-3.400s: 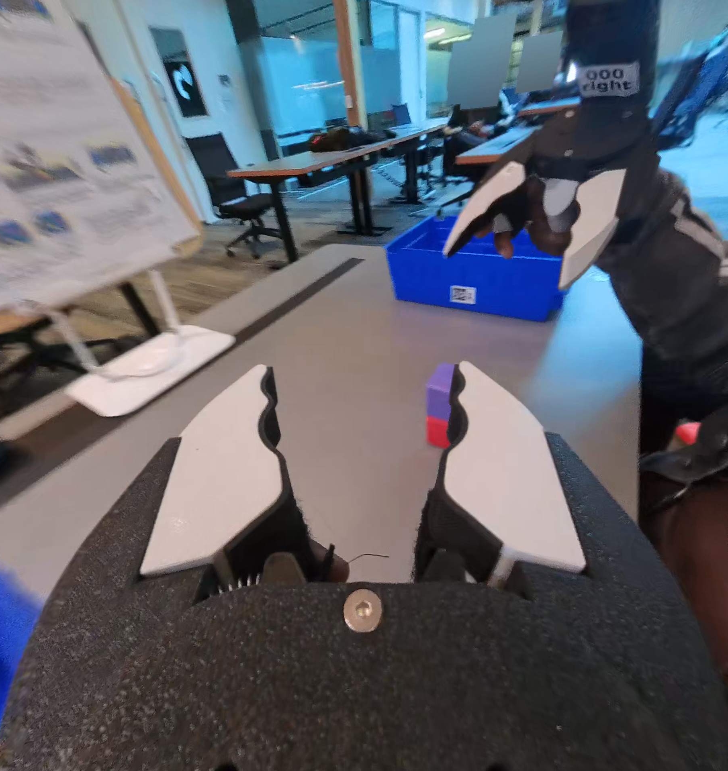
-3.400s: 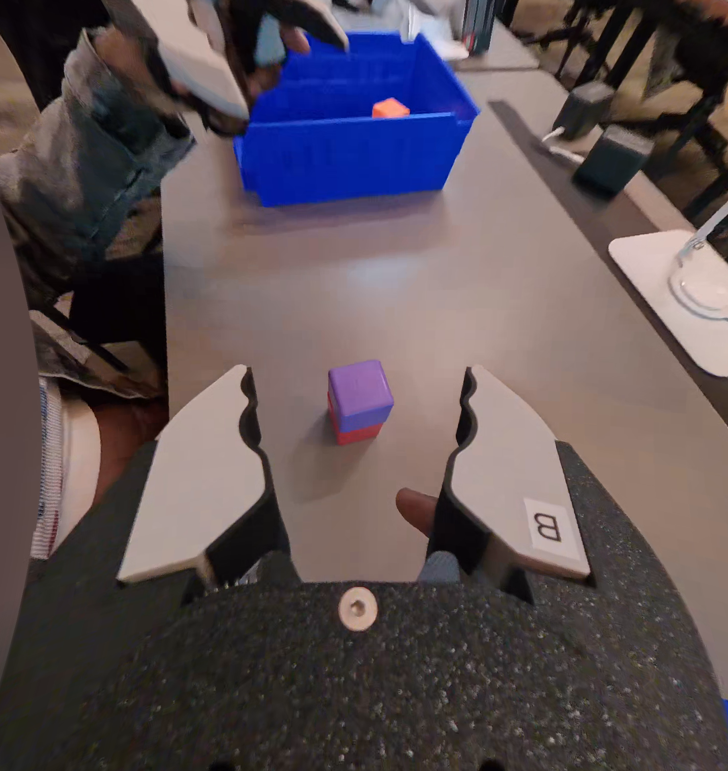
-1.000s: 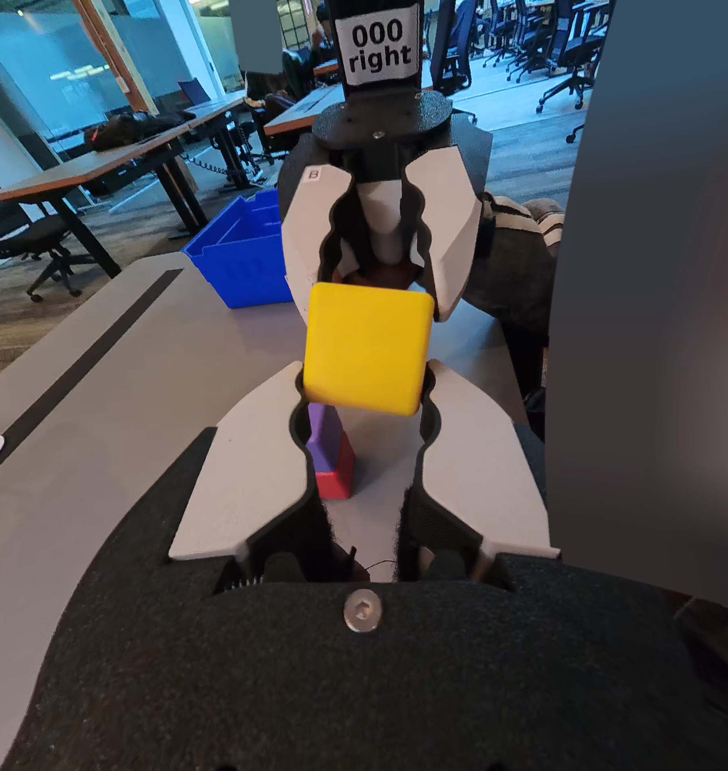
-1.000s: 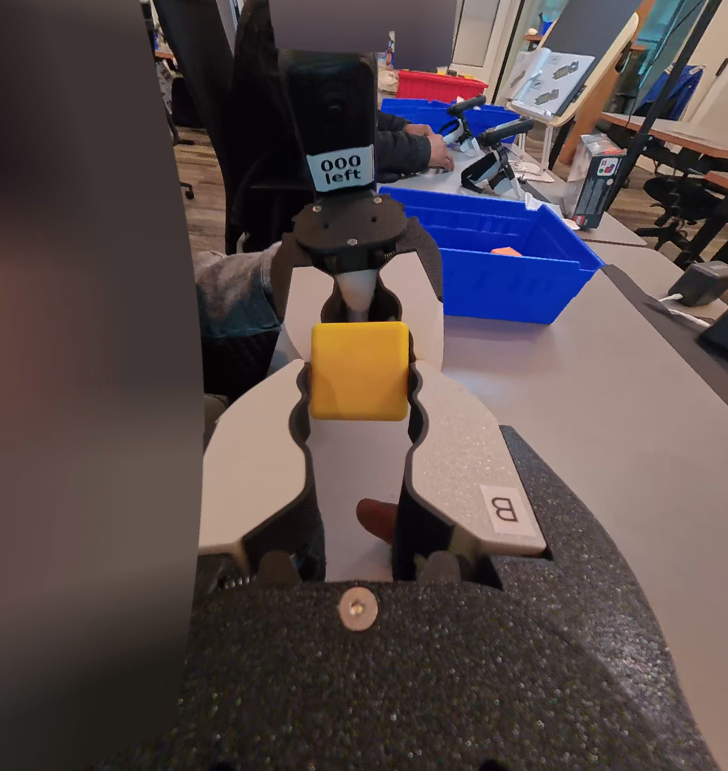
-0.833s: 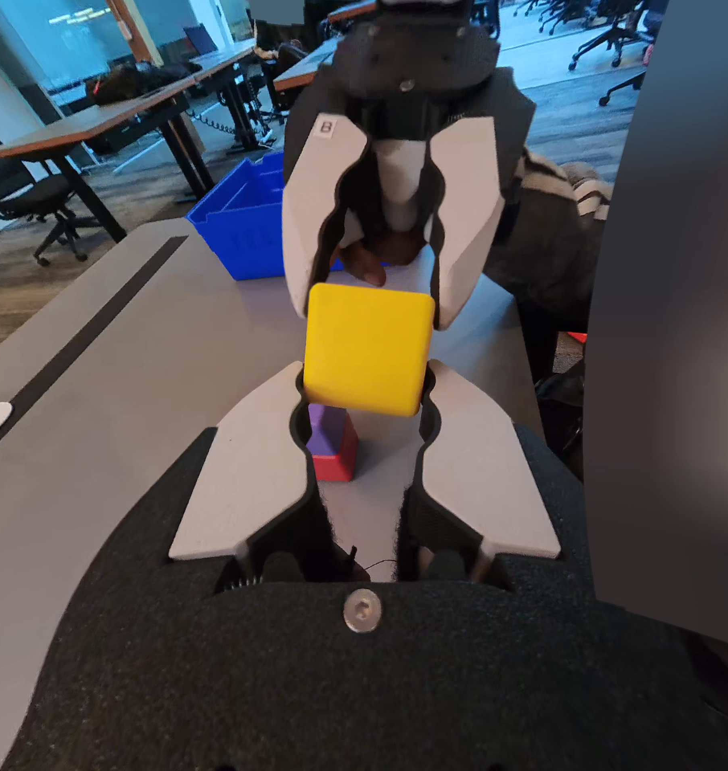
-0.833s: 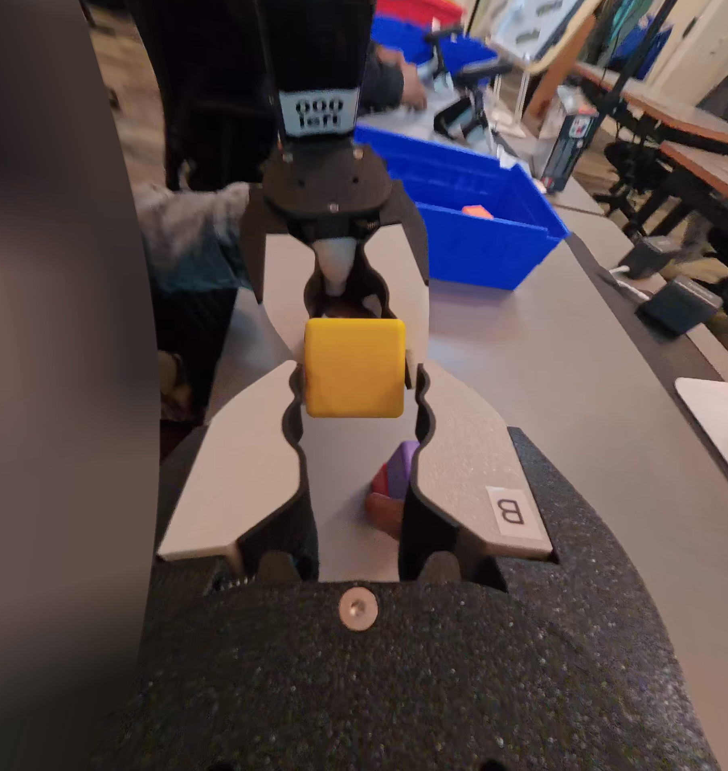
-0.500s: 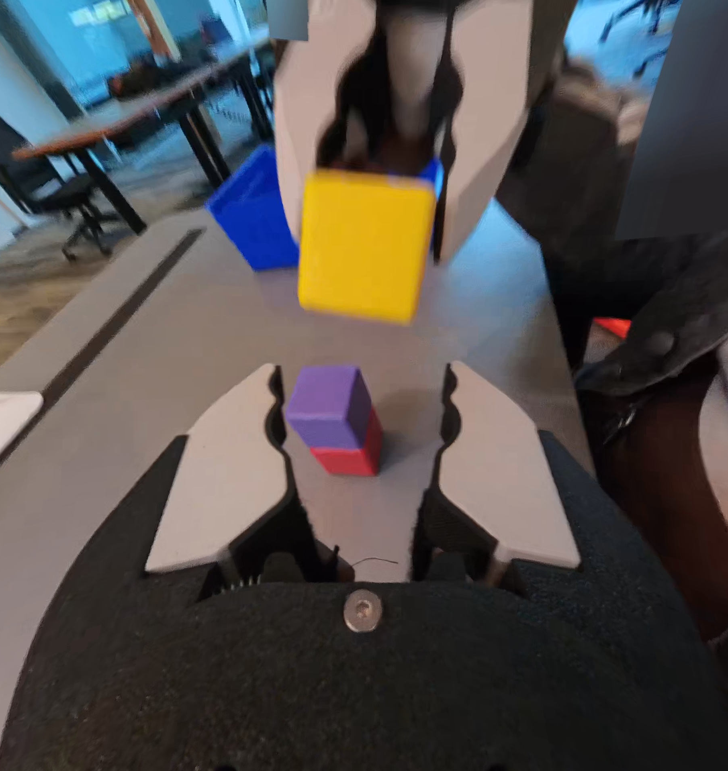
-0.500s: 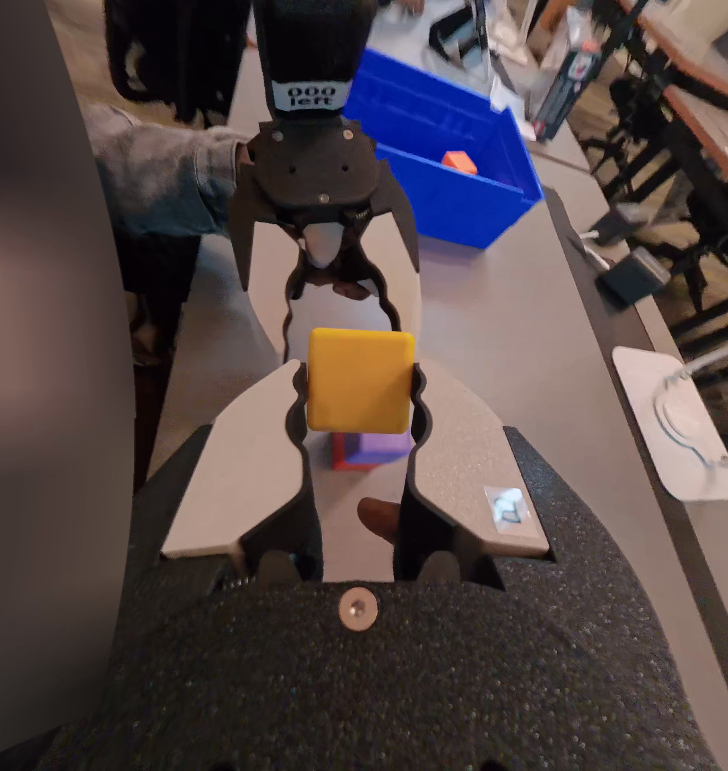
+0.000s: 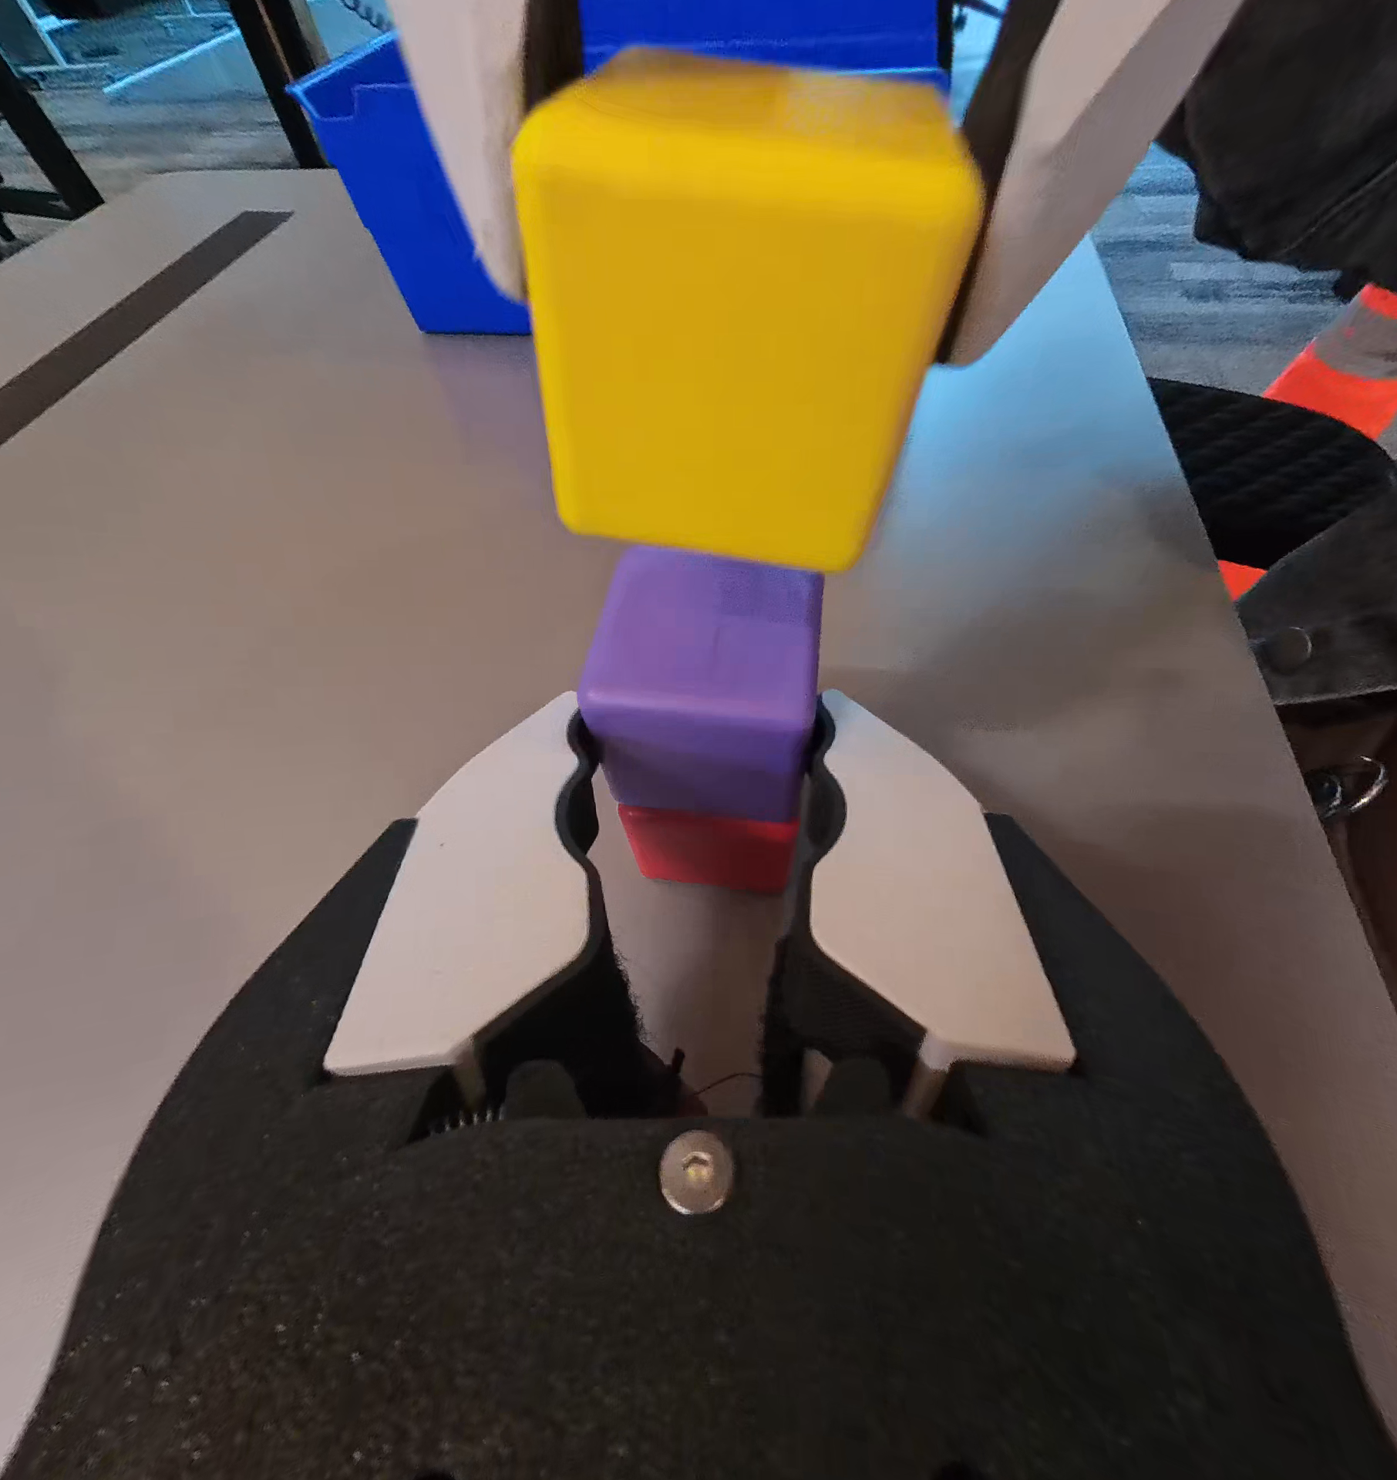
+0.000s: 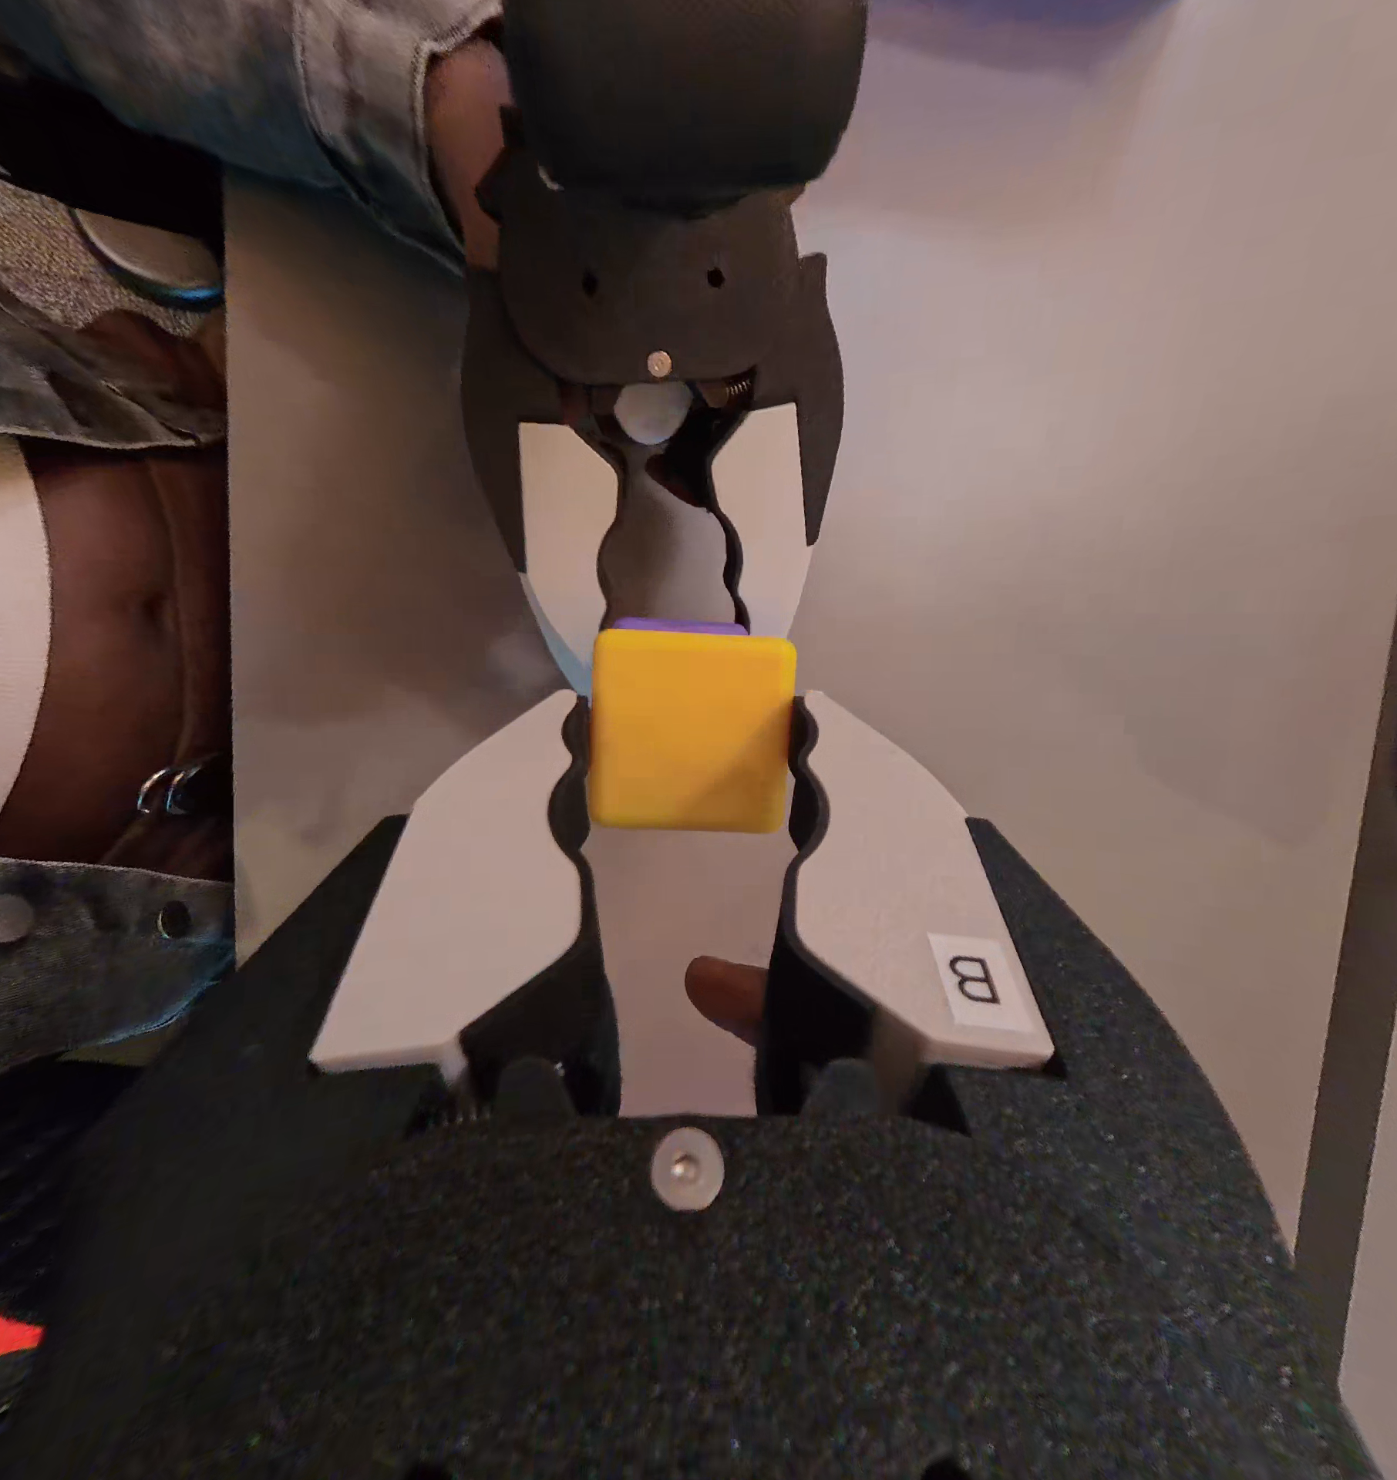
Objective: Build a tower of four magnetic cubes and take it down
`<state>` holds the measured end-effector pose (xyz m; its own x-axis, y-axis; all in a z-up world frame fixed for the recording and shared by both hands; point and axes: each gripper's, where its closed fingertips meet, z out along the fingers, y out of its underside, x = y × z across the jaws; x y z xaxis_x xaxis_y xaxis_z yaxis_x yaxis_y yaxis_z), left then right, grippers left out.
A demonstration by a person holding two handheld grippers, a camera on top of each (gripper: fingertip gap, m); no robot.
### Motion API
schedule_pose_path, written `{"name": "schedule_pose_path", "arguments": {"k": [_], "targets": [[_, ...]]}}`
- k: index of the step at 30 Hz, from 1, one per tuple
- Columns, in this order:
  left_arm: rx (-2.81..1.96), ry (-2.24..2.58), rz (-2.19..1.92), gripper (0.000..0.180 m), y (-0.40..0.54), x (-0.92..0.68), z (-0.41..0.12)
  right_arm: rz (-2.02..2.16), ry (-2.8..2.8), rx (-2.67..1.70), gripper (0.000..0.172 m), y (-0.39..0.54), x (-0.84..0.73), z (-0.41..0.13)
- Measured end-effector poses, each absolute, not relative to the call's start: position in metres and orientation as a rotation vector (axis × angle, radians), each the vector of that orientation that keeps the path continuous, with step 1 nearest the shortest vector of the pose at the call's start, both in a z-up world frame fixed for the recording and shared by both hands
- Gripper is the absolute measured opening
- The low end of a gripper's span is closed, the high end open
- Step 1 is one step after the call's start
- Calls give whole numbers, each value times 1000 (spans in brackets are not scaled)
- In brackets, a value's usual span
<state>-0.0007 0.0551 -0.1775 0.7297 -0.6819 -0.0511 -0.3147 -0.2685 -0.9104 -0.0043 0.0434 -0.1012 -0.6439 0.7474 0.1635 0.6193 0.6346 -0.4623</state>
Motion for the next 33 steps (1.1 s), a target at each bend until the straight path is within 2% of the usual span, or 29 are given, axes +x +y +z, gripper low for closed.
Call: {"name": "schedule_pose_path", "arguments": {"k": [12, 33], "targets": [[-1866, 791, -437, 50, 53, 2, -178, 443, -2615, -1113, 48, 41, -10, -123], [-1866, 796, -438, 50, 53, 4, -178, 497, -2631, -1162, 49, 44, -10, -129]]}}
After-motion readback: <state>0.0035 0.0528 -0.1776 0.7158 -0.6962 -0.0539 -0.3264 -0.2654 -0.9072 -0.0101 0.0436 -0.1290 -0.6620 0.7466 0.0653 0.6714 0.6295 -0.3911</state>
